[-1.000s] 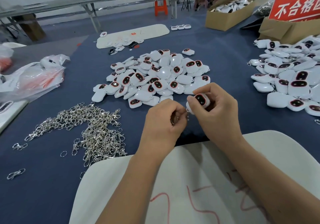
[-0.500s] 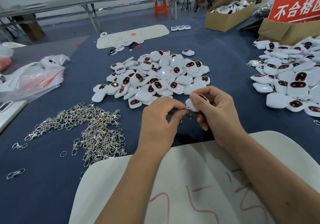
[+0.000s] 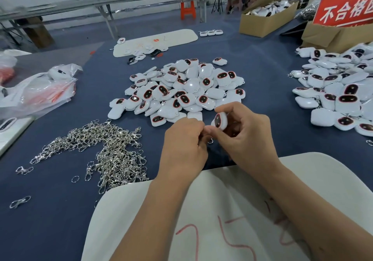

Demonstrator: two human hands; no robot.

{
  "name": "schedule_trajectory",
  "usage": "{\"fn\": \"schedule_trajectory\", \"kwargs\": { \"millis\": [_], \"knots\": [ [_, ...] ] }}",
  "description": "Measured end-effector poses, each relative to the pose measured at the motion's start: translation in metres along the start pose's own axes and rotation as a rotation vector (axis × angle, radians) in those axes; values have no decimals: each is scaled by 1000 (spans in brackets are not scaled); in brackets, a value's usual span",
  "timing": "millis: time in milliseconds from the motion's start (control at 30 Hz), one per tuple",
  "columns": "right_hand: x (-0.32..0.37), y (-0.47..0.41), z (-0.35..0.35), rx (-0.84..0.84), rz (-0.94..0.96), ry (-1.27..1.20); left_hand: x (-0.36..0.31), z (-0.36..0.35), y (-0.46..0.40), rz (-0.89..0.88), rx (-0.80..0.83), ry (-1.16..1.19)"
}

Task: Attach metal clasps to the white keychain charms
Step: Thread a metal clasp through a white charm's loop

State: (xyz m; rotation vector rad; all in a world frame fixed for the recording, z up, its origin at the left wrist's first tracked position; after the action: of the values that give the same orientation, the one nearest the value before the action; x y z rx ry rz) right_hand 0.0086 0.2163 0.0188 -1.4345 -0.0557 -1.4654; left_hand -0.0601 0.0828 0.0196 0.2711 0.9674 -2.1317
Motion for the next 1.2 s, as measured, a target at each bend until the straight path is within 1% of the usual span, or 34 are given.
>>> {"fn": "schedule_trajectory", "kwargs": {
  "millis": [33,67,133,200,300,367,467,567,733,833,933,1033,1200],
  "knots": [
    [-1,0,-1,6,-26,-29,0,0,0,31,-2,3],
    [-5,0,-1,4,-87,-99,2,1,0,98,-10,75],
    [-14,-2,0,-8,-232,-275,8,2,0,244,-52,357],
    [-20,-4,2,-7,-297,-362,9,2,-1,298,-68,624],
    [-24,-6,1,30,-324,-410,7,-4,0,346,20,865],
    [-27,-5,0,48,-341,-440,7,-8,2,376,40,913],
    [-31,-6,-2,37,-391,-515,10,-10,3,424,10,956],
    [-35,-6,-4,41,-441,-534,17,-11,4,498,-35,1000],
    [-35,-6,-8,109,-468,-592,21,-9,3,531,-108,935],
    [-32,-6,-10,167,-468,-629,24,-3,3,492,-177,769],
    [-32,-4,-10,183,-453,-600,22,2,2,431,-202,610],
    [-30,-2,-12,189,-396,-512,15,8,0,328,-218,460],
    [-25,1,-12,181,-305,-443,-3,9,-2,38,-170,116]
  ]
}}
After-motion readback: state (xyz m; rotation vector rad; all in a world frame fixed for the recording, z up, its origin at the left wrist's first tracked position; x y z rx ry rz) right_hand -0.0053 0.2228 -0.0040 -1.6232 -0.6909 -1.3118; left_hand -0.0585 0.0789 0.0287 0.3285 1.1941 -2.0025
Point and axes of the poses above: each hand's wrist, its own y-axis away from the middle knuckle, its own z-axis out of the back of the hand, x = y × z, the point moved 6 cm from there along -y, towards the middle knuckle, and after that the axes turned 5 degrees about -x, right-handed, at the moved point
